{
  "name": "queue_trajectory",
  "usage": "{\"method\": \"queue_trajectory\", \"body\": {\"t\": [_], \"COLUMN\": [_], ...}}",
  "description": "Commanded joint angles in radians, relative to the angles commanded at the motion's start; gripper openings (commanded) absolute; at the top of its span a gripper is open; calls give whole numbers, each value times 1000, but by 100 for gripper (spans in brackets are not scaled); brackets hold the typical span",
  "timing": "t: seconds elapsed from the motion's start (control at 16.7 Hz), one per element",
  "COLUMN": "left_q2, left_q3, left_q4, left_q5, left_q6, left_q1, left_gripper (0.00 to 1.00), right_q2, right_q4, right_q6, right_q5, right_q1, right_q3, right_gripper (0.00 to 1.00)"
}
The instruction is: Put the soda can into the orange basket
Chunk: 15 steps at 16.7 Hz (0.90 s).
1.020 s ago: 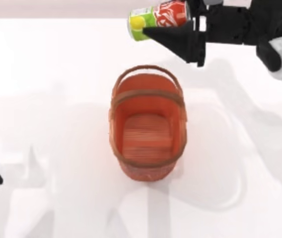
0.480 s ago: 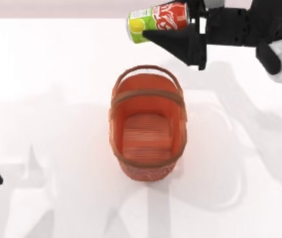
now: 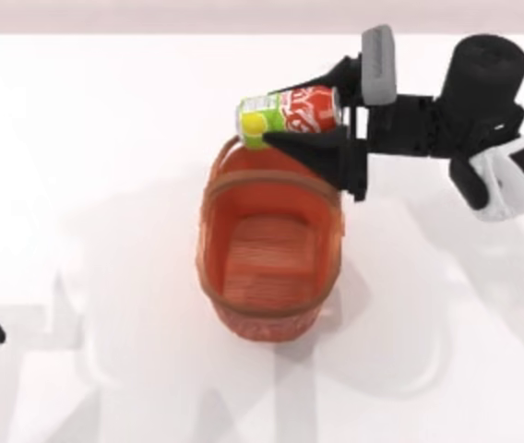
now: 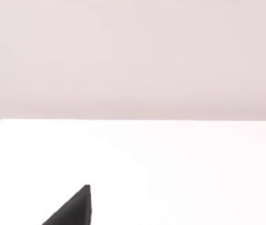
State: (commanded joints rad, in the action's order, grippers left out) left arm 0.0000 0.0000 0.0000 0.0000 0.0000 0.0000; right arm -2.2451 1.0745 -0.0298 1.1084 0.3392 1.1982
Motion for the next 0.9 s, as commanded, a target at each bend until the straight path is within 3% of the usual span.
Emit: {"method": "queue_trajectory", "body": {"t": [0.3,0.9], "left_q2": [0,0], "left_q3": [0,0], "left_q4": [0,0], "left_q5": [0,0], "left_q6": [0,0], "left_q1": [0,0], "left_gripper": [100,100], "right_q2": [-12,-12], "right_q4": [15,15], "right_q6": [0,0], "right_q5": [-1,-1], "right_q1": [1,1], "right_q3": [-7,-7], "right_gripper": [0,75]}}
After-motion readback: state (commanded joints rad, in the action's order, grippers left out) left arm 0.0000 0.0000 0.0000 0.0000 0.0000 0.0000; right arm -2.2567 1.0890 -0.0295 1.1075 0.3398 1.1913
